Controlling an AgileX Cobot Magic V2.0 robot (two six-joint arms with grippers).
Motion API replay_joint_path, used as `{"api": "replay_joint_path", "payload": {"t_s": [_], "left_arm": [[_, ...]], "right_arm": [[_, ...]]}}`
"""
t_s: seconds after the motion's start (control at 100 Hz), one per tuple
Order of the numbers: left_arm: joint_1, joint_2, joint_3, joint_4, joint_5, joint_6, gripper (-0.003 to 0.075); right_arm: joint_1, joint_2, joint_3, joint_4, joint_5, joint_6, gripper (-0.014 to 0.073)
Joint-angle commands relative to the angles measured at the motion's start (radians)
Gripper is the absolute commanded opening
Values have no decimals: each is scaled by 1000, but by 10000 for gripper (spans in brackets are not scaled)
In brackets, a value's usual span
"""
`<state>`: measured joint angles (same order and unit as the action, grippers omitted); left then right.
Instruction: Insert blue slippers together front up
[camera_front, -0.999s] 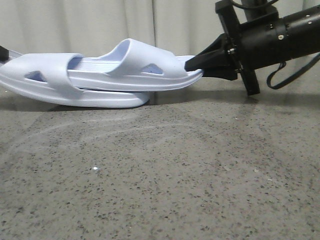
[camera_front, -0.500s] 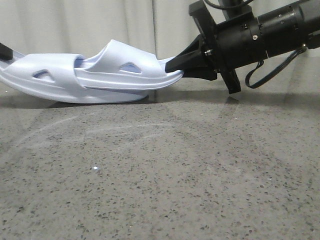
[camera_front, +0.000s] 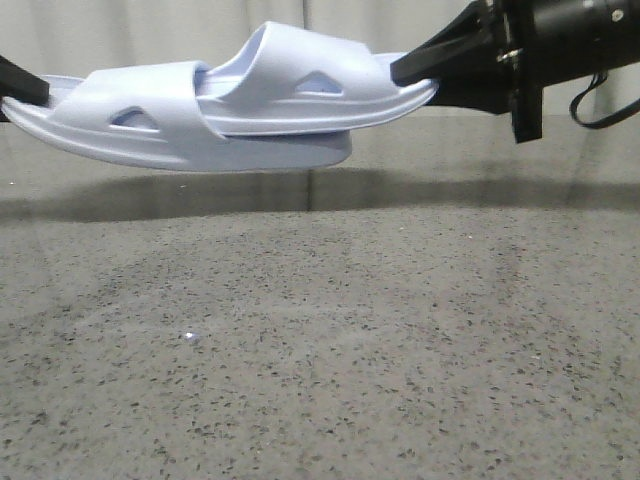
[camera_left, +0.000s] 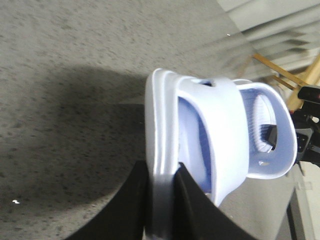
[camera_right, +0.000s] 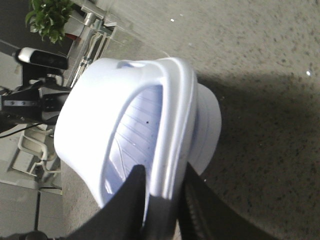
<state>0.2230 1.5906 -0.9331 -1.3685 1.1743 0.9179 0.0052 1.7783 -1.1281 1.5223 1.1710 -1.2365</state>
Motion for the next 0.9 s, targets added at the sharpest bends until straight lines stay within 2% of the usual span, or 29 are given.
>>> {"api": "replay_joint_path", "payload": {"t_s": [0.0, 0.19, 0.5, 0.56, 0.71, 0.81, 0.889], "left_arm": [[2, -35, -25, -60, 93, -1, 15], [2, -35, -25, -67, 93, -1, 15], [0, -35, -25, -67, 86, 31, 16], [0, -35, -25, -67, 73, 39, 16], [0, -35, -25, -67, 45, 76, 16], [0, -35, -25, -65, 40, 158, 27], [0, -35, -25, -58, 36, 203, 92]], "right_arm": [[-51, -101, -31, 8, 114, 6, 101], [-135, -193, -31, -126, 96, 58, 101], [-173, -302, -31, -198, 28, 95, 96], [-173, -325, -31, -224, 5, 108, 70], [-173, -359, -31, -247, -22, 112, -106], [-173, -368, -29, -247, -20, 112, -105], [-173, -368, -29, -247, -12, 114, -105]]}}
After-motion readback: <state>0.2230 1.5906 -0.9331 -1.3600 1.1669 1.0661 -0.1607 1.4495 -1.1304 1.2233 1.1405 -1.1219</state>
